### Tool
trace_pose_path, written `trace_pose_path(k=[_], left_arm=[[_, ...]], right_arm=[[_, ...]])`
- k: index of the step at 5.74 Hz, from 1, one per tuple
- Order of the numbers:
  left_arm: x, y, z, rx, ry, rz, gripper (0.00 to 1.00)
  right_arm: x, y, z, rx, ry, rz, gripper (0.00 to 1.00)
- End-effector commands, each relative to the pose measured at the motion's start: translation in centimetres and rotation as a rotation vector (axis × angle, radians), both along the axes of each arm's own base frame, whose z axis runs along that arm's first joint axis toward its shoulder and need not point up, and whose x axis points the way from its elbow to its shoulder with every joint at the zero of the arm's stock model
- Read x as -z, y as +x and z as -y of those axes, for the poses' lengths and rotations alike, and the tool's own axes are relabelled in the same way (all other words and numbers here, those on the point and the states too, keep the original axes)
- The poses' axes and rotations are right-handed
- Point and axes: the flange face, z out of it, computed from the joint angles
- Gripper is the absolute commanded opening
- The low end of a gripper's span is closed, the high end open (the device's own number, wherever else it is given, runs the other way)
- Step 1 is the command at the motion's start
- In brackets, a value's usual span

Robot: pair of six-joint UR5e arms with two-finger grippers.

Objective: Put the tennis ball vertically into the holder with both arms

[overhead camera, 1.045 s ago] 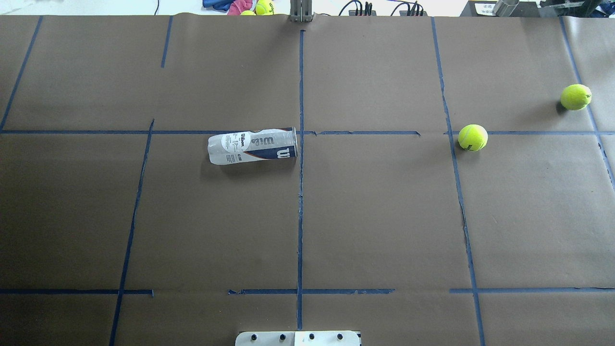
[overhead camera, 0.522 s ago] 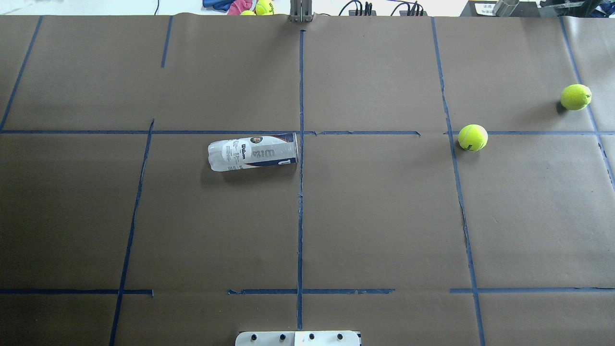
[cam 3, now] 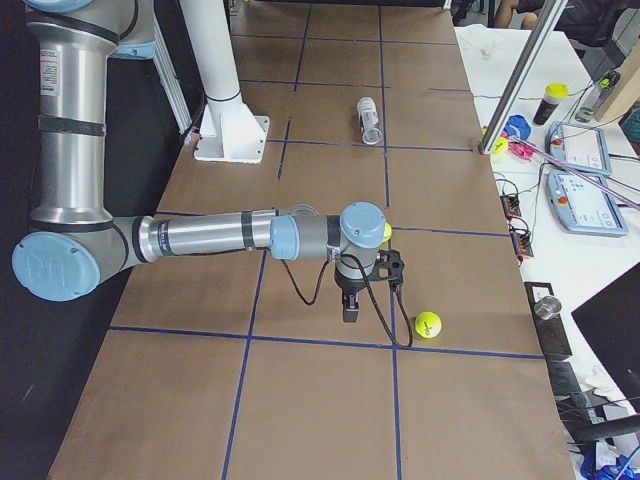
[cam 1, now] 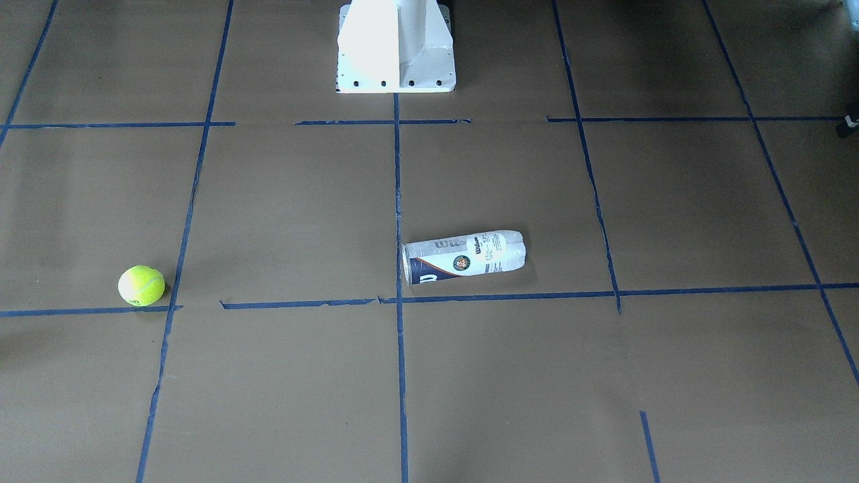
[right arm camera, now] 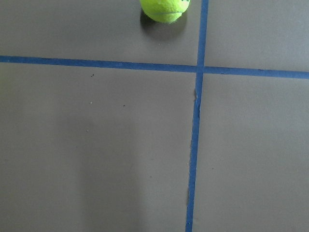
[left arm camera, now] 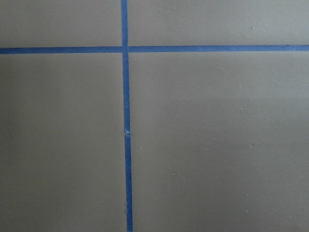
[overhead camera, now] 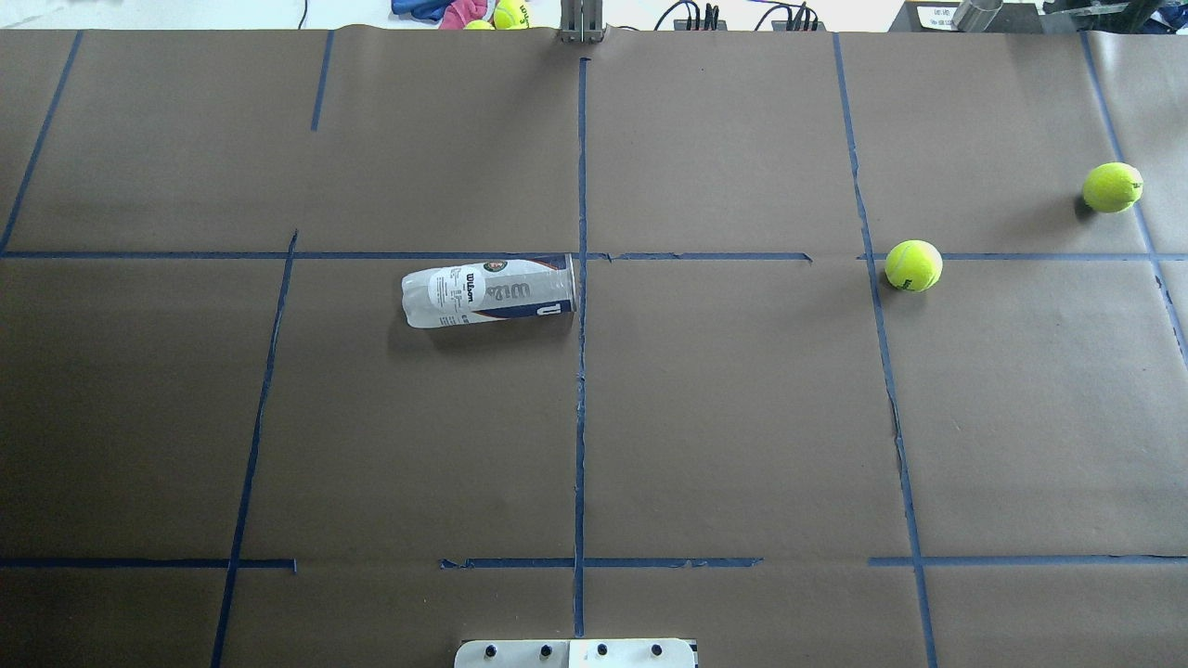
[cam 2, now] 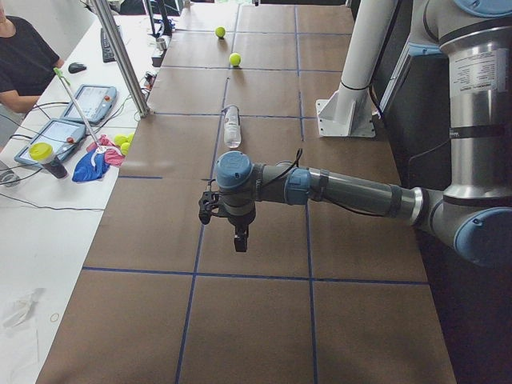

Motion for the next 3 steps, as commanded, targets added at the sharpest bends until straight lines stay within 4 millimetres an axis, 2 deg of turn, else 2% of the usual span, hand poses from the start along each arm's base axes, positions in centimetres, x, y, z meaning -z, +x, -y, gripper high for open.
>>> trace_pose_path(k=[1,2,3], left_arm=[[-0.6,0.0,0.1,-0.004,-0.001,-0.004,1.00],[-0.4,0.1,0.3,-0.005,0.015,-0.007,1.00],[1.2,3.8,1.0,-0.081,0.138,-0.035,1.00]], right_arm=[[0.5,0.1,0.0,-0.001,0.012,0.002,1.00],[0.6,0.1,0.0,0.000,0.013,0.002,1.00],[0.7,0.1,0.0,-0.001,0.015,0.002,1.00]])
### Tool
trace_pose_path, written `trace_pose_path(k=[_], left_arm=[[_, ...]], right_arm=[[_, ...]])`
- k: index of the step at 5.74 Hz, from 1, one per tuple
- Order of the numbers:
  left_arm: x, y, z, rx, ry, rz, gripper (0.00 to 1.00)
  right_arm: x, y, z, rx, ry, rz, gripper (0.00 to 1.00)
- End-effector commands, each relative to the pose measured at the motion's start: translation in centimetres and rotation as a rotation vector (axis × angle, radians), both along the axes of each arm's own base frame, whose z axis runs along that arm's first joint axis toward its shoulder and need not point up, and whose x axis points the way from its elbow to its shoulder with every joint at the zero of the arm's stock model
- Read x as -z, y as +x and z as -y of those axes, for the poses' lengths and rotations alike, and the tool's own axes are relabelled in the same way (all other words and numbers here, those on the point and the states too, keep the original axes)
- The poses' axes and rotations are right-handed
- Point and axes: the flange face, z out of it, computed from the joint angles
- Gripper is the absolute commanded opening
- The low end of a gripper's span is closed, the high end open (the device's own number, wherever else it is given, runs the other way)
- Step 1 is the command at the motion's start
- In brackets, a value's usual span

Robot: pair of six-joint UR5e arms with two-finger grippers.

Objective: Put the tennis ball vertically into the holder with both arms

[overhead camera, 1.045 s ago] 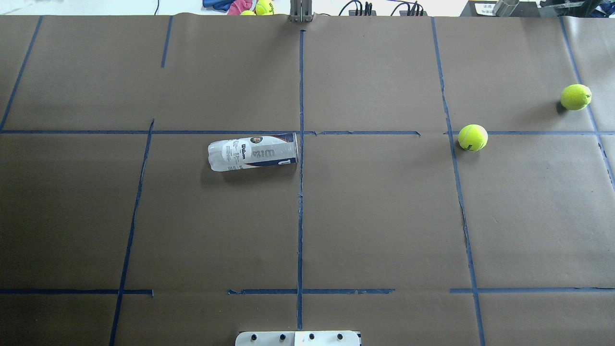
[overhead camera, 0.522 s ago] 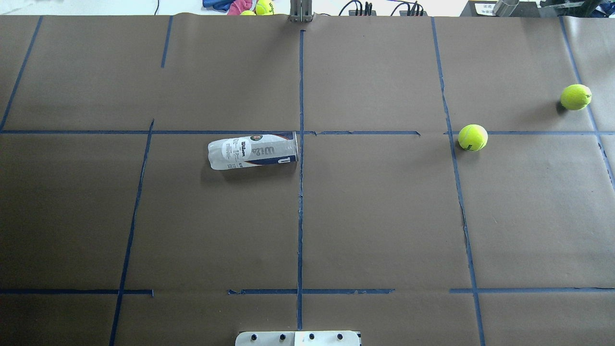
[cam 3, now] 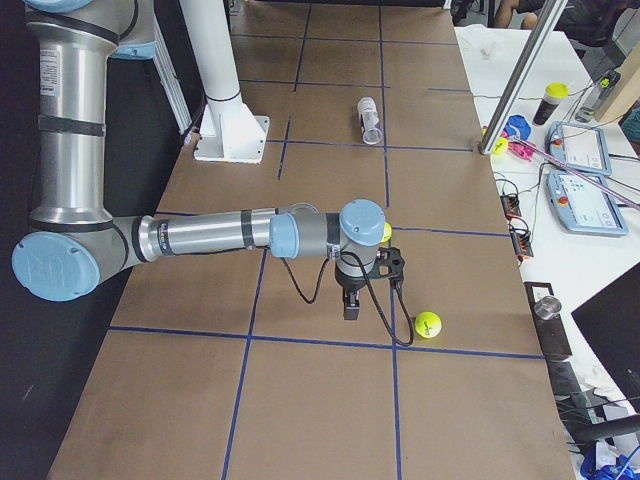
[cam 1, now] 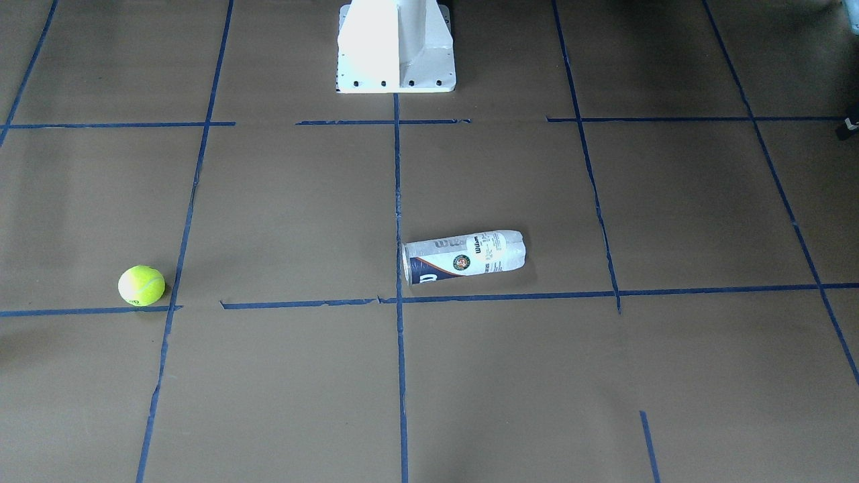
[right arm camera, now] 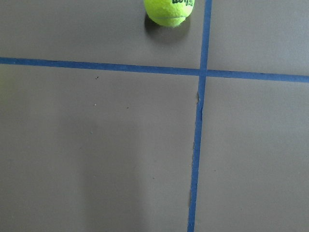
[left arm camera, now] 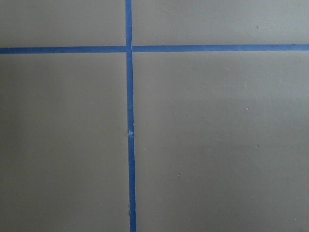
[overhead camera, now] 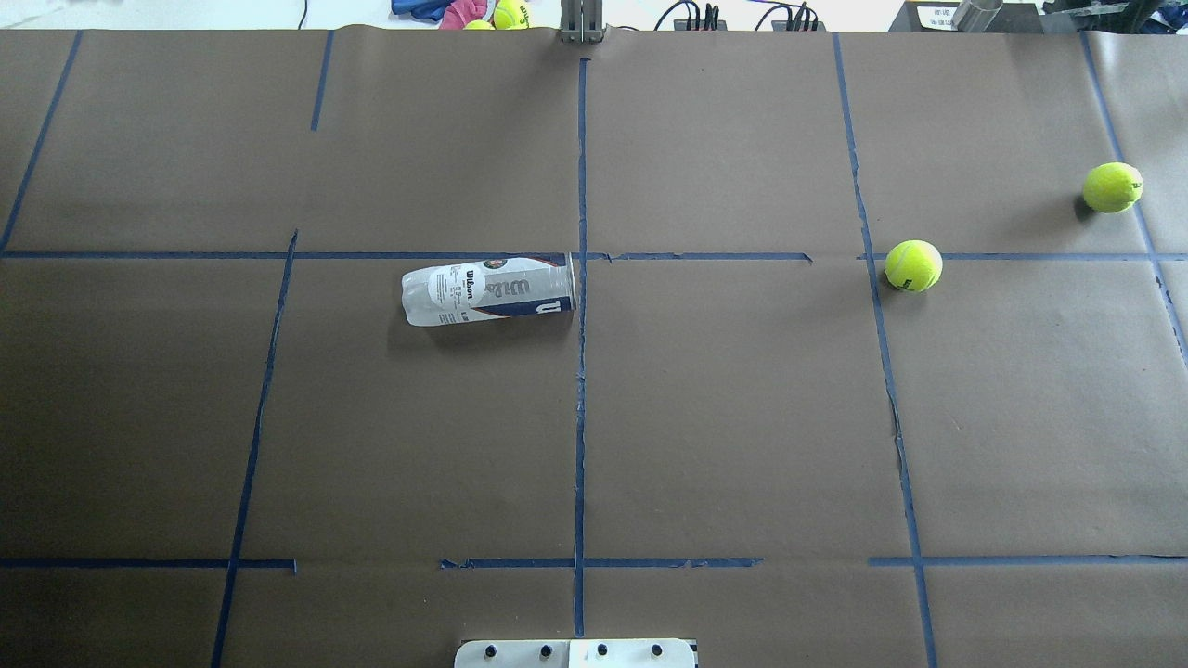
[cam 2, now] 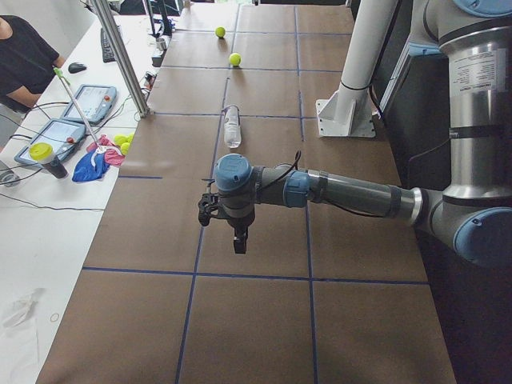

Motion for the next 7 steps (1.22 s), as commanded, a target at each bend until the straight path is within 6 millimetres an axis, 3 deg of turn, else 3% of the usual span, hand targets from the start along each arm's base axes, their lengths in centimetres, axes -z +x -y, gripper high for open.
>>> trace_pose_path(k=[1,2,3,5,6,7], left_arm=[[3.2,9.6,1.0,-0.198,0.229,-0.056,1.00],[8.3,12.6,3.4,-0.241,0.365,-0.093,1.00],[14.4,16.1,3.8,-0.299,0.496,-0.150,1.00],[27.2,26.1,3.4,-0.453,0.719,-0.271,1.00],[30.7,30.6,2.5,-0.511,0.776,-0.308,1.00],[33.2,33.4,2.1,-0.490,0.867,-0.245,1.00]], right_arm=[[0.0,0.0,0.0,0.000,0.000,0.000,1.00],[0.0,0.0,0.0,0.000,0.002,0.000,1.00],[0.1,0.0,0.0,-0.001,0.001,0.000,1.00],[0.1,0.0,0.0,-0.001,0.002,0.000,1.00],[0.4,0.0,0.3,-0.001,0.007,0.001,1.00],[0.4,0.0,0.3,-0.002,0.006,0.001,1.00]])
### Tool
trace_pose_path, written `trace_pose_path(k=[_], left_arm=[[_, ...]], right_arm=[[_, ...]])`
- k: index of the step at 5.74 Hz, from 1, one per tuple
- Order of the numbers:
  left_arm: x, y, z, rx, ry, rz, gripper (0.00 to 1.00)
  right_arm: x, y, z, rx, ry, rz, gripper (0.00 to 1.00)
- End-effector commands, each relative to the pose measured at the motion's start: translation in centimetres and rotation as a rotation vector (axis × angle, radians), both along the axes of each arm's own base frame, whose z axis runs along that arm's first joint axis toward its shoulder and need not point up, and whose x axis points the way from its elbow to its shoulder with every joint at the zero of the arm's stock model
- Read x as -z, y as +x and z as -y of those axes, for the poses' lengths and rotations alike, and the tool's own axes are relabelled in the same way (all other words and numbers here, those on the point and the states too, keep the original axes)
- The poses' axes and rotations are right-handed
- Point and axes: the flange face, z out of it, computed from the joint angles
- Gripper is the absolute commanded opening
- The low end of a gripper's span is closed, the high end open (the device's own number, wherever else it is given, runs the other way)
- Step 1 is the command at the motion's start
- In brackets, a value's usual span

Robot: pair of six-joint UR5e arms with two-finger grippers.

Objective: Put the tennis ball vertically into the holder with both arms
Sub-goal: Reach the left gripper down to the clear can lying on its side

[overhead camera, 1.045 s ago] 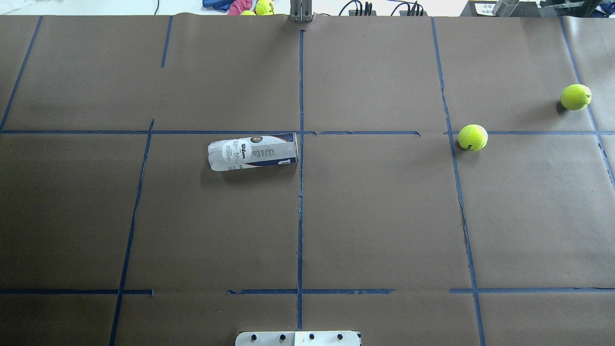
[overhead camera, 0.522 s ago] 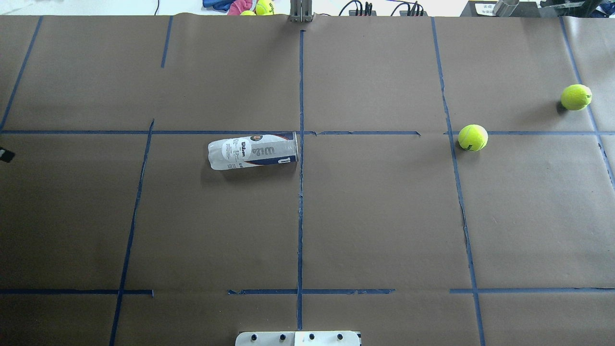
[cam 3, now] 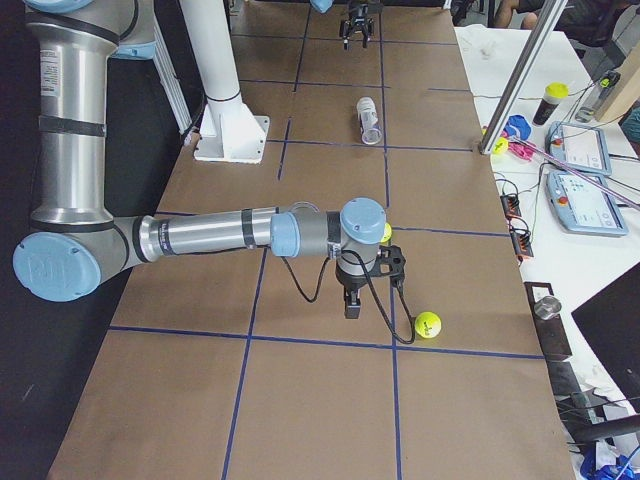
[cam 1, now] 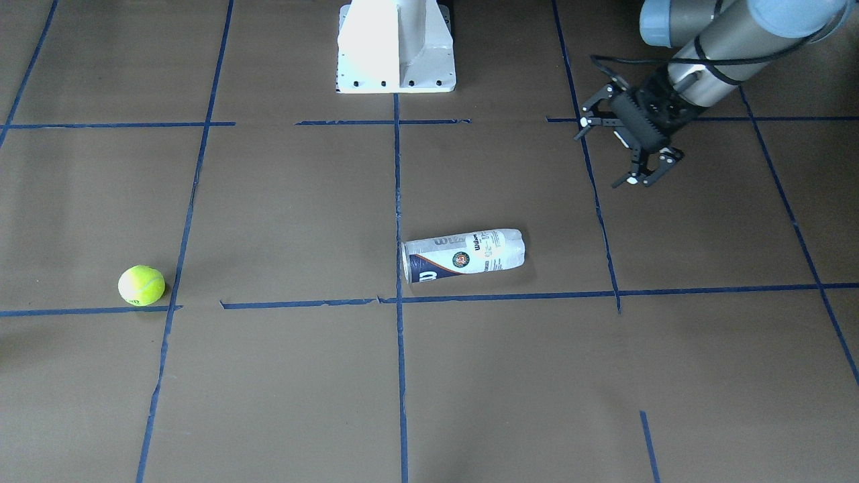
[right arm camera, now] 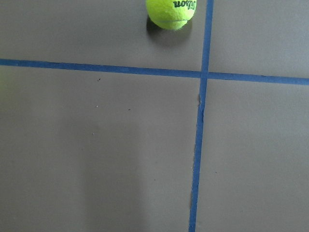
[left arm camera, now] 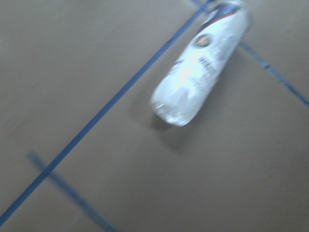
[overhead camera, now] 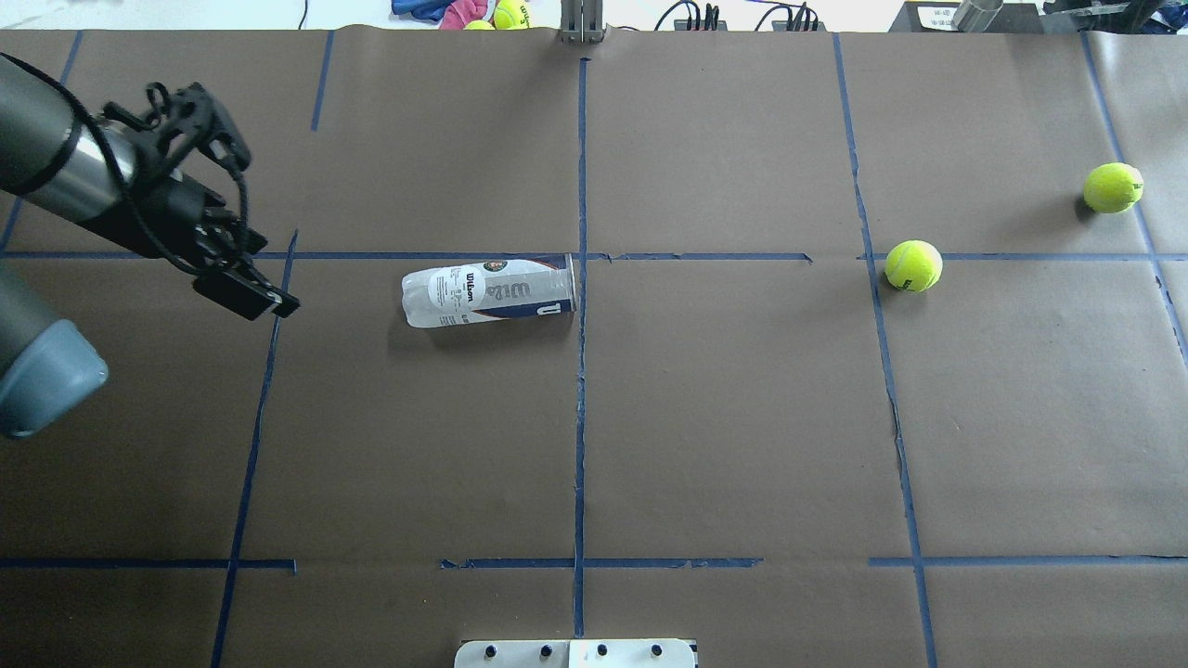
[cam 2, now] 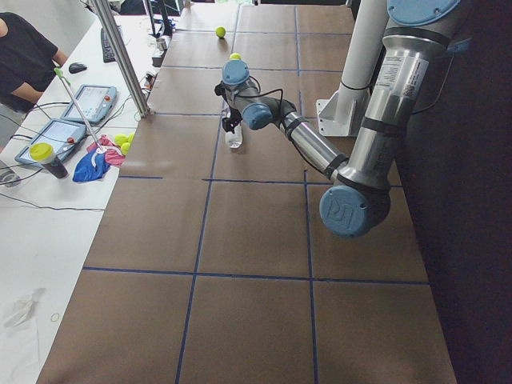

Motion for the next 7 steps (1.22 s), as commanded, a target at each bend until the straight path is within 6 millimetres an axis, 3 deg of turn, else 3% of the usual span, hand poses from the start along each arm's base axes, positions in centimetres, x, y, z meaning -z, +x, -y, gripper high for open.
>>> trace_pose_path(k=[1,2,3,4,5,6,7], left_arm=[[5.3,7.1,-2.0,-0.016,0.133,-0.005,1.00],[8.3,11.3,-0.2,0.014,0.176,0.014,1.00],[9.6,15.1,1.8,-0.002,0.211,0.049,1.00],[10.8,16.9,2.3,-0.052,0.286,0.163,1.00],[11.8,20.9,1.3,-0.072,0.344,0.281,1.00],[11.7,24.2,1.7,-0.072,0.355,0.336,1.00],[12.1,26.2,2.9,-0.102,0.366,0.368,1.00]], right_arm=[[0.1,0.0,0.1,-0.001,0.002,0.000,1.00],[0.2,0.0,0.1,-0.001,0.003,0.000,1.00],[0.3,0.0,0.1,-0.001,0.006,0.001,1.00],[0.4,0.0,0.0,-0.002,0.007,0.001,1.00],[0.7,0.0,-0.1,-0.003,0.012,0.001,1.00],[0.7,0.0,-0.1,-0.002,0.011,0.001,1.00],[0.7,0.0,-0.1,-0.002,0.011,0.001,1.00]])
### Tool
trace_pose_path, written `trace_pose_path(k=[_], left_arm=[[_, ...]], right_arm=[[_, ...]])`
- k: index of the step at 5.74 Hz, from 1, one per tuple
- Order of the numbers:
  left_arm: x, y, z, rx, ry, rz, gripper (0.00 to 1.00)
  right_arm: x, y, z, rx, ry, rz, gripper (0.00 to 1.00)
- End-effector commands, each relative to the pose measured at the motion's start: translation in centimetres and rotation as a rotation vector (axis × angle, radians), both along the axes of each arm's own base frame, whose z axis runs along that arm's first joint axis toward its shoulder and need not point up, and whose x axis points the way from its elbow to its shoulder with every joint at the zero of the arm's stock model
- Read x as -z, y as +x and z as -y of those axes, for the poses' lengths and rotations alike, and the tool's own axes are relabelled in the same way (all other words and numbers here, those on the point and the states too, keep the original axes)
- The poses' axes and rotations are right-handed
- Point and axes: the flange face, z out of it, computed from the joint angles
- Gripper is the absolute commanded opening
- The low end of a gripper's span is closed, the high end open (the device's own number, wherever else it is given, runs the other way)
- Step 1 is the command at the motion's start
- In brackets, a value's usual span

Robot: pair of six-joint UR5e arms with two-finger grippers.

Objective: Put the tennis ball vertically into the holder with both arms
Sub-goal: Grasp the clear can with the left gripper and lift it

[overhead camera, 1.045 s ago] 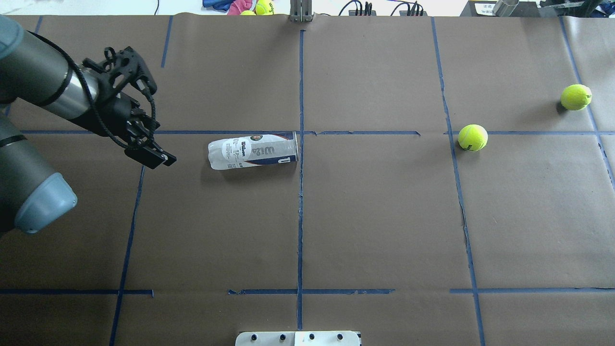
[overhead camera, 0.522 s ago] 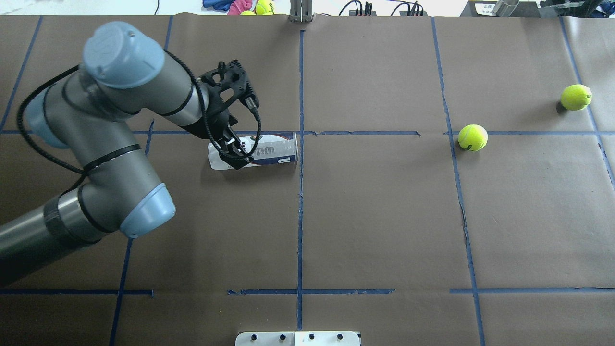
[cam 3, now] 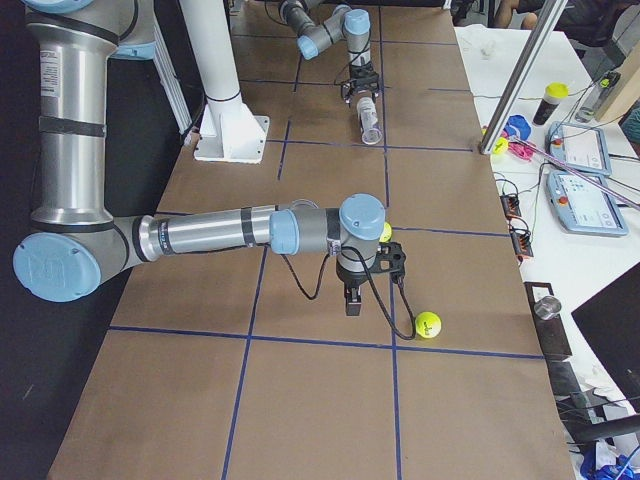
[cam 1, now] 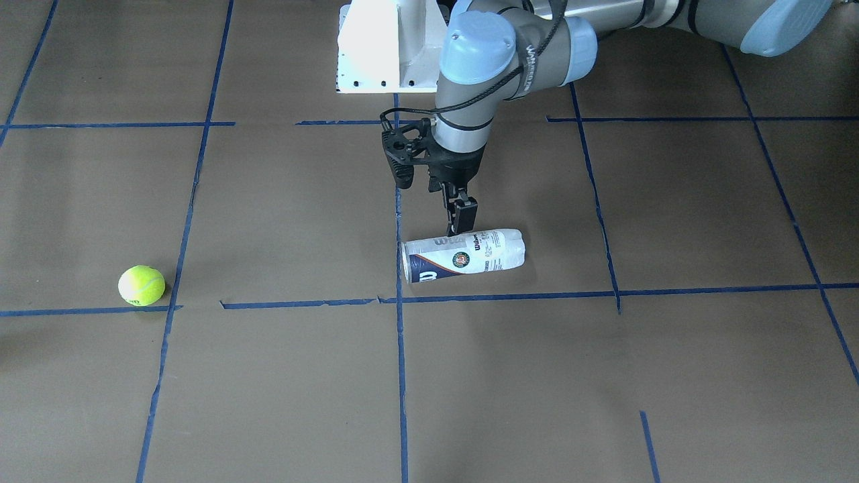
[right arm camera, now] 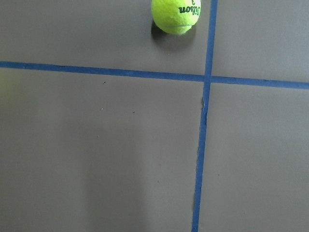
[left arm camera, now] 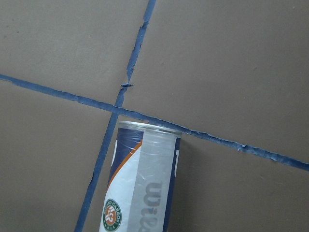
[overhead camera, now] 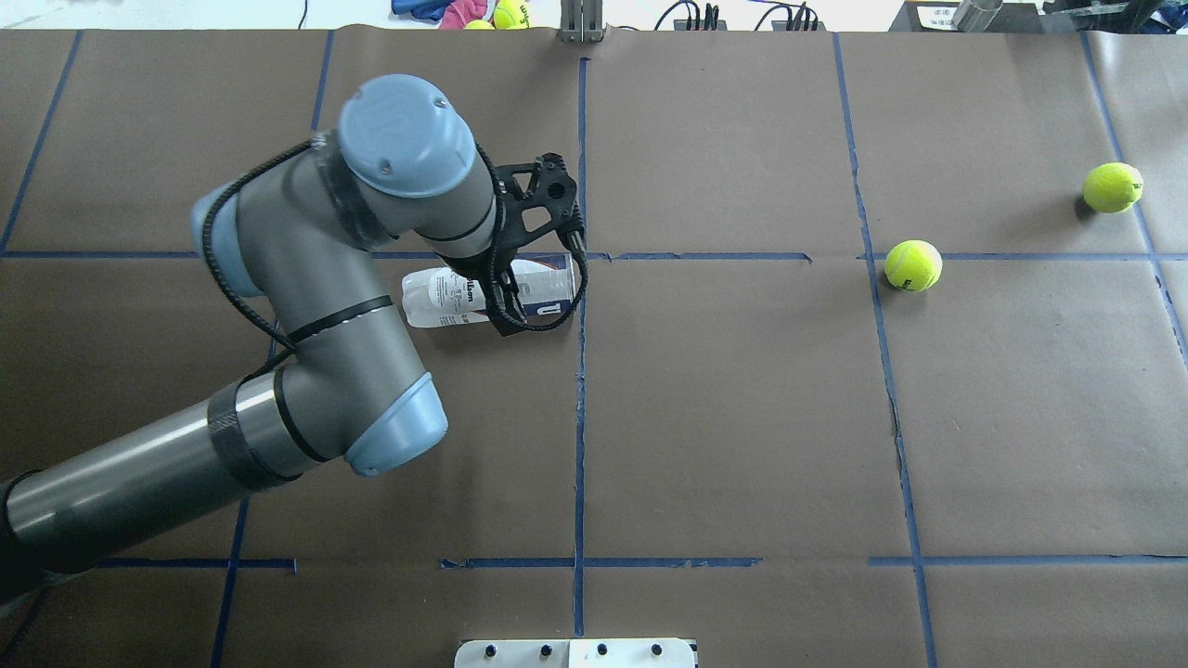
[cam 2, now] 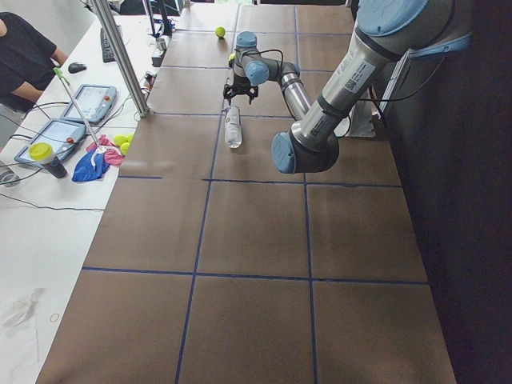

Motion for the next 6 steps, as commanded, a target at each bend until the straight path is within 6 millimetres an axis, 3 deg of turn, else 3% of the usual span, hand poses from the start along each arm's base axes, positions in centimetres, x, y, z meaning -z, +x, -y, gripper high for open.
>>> trace_pose_path(k=[1,3,6], left_arm=[[0.0,3.4,1.5,-0.031,0.030,0.080,1.00],[0.3,5.4,3.0,-0.023,0.052,0.134,1.00],[-1.0,7.6,2.1,-0.022,0.070,0.178,1.00]], right_arm=[[0.0,0.0,0.0,-0.001,-0.001,0.000,1.00],[0.0,0.0,0.0,-0.001,-0.001,0.000,1.00],[-0.1,0.0,0.0,0.000,-0.003,0.000,1.00]])
